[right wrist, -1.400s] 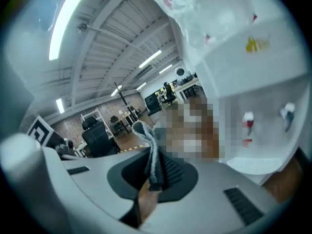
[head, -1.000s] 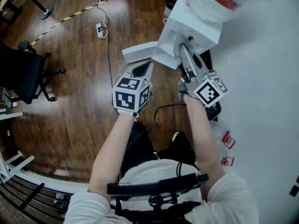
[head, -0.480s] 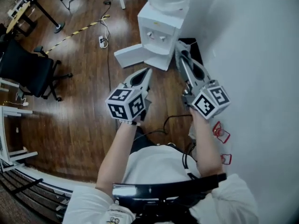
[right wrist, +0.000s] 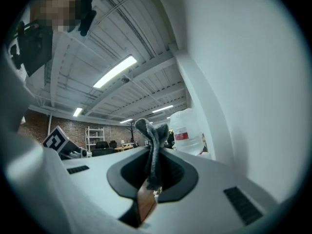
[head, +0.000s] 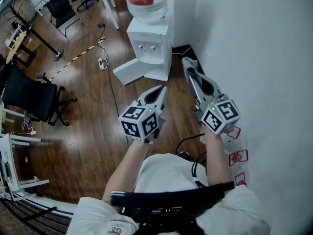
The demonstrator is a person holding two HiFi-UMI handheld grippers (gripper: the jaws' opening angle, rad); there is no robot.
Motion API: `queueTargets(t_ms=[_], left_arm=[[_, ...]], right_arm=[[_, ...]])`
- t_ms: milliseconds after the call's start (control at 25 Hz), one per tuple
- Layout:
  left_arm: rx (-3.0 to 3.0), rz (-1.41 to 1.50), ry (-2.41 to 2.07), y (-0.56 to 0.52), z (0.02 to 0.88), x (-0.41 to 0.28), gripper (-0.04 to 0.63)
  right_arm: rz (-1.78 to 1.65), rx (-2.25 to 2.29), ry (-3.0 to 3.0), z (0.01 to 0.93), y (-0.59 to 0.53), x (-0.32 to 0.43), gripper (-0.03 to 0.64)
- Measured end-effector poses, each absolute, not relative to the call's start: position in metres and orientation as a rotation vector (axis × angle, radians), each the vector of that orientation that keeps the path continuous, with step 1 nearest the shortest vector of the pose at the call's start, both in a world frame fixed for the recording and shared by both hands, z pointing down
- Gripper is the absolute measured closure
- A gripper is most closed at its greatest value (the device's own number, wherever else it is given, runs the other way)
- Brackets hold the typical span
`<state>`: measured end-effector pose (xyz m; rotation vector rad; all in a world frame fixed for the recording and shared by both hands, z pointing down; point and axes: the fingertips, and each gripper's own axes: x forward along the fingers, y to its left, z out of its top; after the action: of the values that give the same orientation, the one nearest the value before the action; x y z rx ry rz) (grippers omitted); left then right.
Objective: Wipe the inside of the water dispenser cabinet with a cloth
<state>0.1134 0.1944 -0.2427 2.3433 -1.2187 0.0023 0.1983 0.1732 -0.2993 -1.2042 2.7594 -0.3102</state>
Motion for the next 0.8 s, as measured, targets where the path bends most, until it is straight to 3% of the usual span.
queueTargets(t_ms=[440, 800], left_arm=[[2.296, 0.032, -1.253, 0.256, -0.234, 0.007, 0.603], [2.252, -0.032, -1.274, 0.274, -0.232, -0.008, 0.603]], right_arm=[[-0.513, -1.332, 2.874, -0.254, 0.241, 0.084, 0.574], [-0.557, -1.393, 2.948, -0.244, 0.267, 0.074, 0.575]])
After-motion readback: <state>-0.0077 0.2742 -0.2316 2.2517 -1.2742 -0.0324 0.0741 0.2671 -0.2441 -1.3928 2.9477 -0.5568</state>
